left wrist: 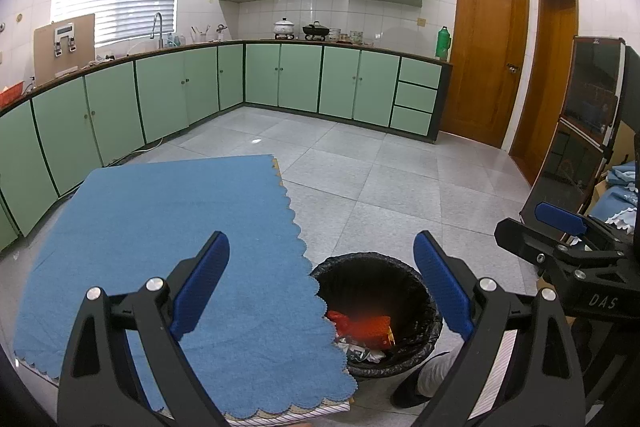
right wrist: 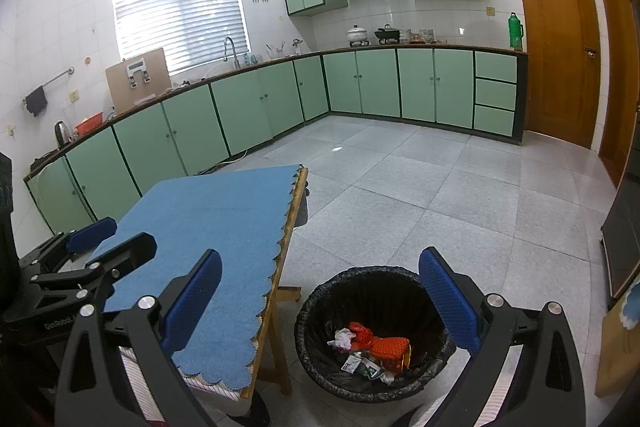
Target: Collect trash
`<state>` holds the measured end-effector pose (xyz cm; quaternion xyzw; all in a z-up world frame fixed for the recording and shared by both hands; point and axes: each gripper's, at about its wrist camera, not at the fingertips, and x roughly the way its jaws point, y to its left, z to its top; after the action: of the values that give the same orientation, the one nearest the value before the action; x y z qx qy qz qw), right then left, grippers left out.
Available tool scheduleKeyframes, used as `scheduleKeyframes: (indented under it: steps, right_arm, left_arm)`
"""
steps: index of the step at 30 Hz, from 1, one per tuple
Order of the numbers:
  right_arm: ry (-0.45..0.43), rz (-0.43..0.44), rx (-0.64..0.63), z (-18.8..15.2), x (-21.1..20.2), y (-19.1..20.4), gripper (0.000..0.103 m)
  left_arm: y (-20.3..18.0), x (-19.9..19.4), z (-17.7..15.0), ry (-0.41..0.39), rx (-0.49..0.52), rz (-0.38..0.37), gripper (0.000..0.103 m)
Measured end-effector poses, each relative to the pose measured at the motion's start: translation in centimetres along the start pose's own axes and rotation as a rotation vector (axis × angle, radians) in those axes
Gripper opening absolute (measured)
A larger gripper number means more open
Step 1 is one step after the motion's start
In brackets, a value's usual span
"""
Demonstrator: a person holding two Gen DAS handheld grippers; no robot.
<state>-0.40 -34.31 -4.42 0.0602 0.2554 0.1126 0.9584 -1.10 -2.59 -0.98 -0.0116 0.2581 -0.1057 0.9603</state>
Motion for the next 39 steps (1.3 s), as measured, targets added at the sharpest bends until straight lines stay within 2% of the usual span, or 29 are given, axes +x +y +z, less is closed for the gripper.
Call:
scheduleKeyframes:
  steps: [39]
  right_arm:
    - [0.009, 0.003, -0.001, -0.02, 0.4, -0.15, 0.097]
  left_arm:
    - [0.19, 0.05, -0.01, 0.004, -0.001, 0.001, 0.091]
